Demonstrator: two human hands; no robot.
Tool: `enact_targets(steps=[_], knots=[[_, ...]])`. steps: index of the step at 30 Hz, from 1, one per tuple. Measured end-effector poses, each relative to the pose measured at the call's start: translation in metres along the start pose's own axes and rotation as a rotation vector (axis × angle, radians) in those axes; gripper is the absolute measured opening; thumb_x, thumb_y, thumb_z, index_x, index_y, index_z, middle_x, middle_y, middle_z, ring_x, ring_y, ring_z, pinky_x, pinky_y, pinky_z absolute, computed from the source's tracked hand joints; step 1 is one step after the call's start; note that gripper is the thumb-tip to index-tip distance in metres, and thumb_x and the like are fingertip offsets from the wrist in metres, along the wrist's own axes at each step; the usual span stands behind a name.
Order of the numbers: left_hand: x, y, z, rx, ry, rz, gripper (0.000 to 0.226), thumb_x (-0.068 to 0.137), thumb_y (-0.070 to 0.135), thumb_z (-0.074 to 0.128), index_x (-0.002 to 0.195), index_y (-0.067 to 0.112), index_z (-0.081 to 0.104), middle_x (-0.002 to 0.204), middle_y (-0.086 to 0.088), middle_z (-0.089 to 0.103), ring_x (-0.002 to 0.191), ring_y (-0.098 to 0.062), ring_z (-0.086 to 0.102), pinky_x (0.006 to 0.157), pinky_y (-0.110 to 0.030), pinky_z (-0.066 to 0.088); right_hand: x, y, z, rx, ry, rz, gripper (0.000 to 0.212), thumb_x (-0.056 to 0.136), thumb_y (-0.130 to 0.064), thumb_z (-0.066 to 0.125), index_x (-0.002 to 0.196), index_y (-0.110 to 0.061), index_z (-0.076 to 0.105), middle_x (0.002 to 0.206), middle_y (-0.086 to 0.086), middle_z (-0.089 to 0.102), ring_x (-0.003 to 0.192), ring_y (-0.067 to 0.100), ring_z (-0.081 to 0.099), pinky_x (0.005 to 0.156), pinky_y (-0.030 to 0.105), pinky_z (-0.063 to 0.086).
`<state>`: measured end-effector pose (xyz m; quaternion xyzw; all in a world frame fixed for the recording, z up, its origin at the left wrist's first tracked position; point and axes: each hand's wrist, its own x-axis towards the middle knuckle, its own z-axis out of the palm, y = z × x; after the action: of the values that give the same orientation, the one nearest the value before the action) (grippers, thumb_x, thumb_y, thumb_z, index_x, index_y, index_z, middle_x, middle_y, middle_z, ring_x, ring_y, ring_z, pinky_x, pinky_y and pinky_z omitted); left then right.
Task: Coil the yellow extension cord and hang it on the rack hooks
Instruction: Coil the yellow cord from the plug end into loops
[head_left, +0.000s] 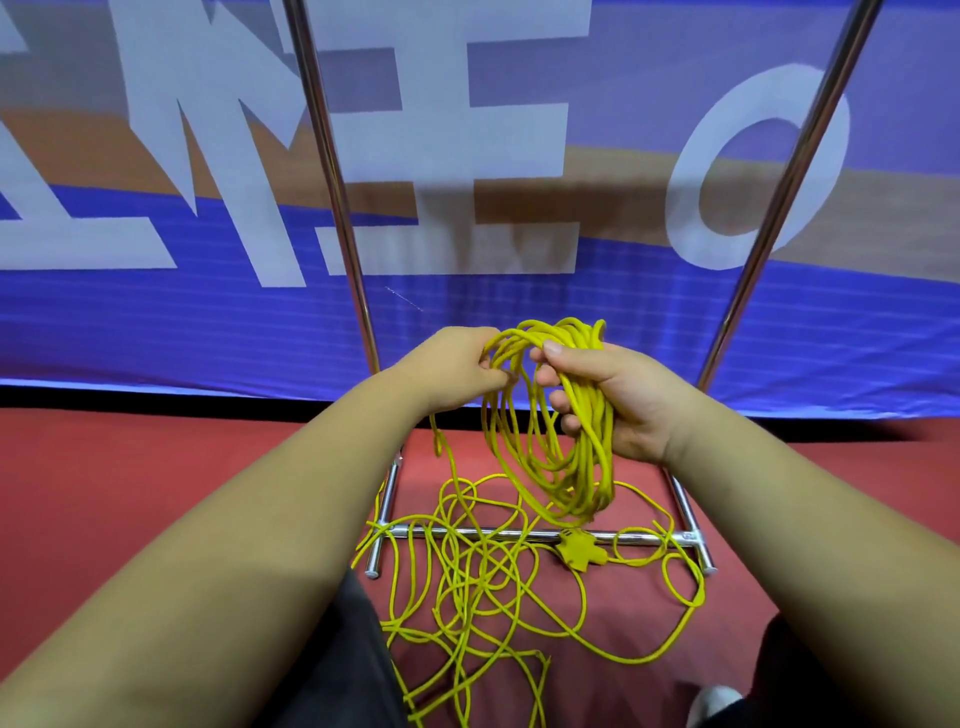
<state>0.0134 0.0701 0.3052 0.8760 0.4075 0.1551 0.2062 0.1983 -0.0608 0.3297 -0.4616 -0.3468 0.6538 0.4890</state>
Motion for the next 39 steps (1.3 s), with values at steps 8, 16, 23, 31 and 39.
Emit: enact_targets(steps=[8, 16, 23, 31, 39], knots=[[0.008, -0.003, -0.012, 0.387, 0.187, -0.014, 0.023, 0.099, 0.058, 0.053, 0.104, 0.040, 0.066, 0.086, 0.011, 0.066, 0.083, -0.016, 0.060, 0.062, -0.030, 0.041, 0.001, -0.006, -0.003, 0.028, -0.069, 0.219, 0.019, 0.103, -0.034, 0.062, 0.092, -0.020, 0.065, 0.064, -0.009, 0.049, 0.044, 0.002, 0.050, 0.038, 0.019, 0.042], [0.018, -0.006, 0.012, -0.034, -0.051, -0.077, 0.022, 0.087, 0.048, 0.080, 0.092, 0.031, 0.067, 0.078, 0.010, 0.064, 0.075, -0.011, 0.058, 0.065, -0.031, 0.046, 0.007, -0.006, -0.013, 0.043, -0.067, 0.260, 0.020, 0.104, -0.037, 0.061, 0.090, -0.023, 0.059, 0.057, -0.012, 0.031, 0.037, 0.000, 0.030, 0.036, 0.018, 0.032], [0.016, -0.019, 0.019, -0.165, -0.261, -0.078, 0.024, 0.083, 0.048, 0.084, 0.087, 0.033, 0.065, 0.078, 0.007, 0.059, 0.074, -0.012, 0.055, 0.073, -0.037, 0.047, 0.010, -0.007, -0.023, 0.082, -0.006, 0.220, 0.021, 0.104, -0.030, 0.060, 0.084, -0.024, 0.060, 0.055, -0.012, 0.031, 0.036, 0.001, 0.029, 0.036, 0.019, 0.029], [0.019, 0.002, 0.039, -0.279, -0.171, -0.013, 0.024, 0.083, 0.053, 0.080, 0.100, 0.050, 0.064, 0.095, 0.015, 0.073, 0.085, -0.003, 0.069, 0.081, -0.032, 0.055, 0.008, -0.011, -0.027, 0.195, -0.257, 0.269, 0.018, 0.097, -0.032, 0.061, 0.089, -0.016, 0.063, 0.049, -0.013, 0.032, 0.033, 0.000, 0.031, 0.035, 0.017, 0.028], [0.017, 0.000, 0.041, -0.272, -0.375, 0.017, 0.016, 0.093, 0.048, 0.073, 0.092, 0.034, 0.065, 0.082, 0.015, 0.063, 0.074, -0.001, 0.057, 0.079, -0.038, 0.054, 0.005, -0.016, -0.036, 0.050, -0.384, 0.357, 0.017, 0.101, -0.030, 0.055, 0.093, -0.015, 0.060, 0.048, -0.013, 0.032, 0.032, -0.001, 0.031, 0.036, 0.019, 0.025]])
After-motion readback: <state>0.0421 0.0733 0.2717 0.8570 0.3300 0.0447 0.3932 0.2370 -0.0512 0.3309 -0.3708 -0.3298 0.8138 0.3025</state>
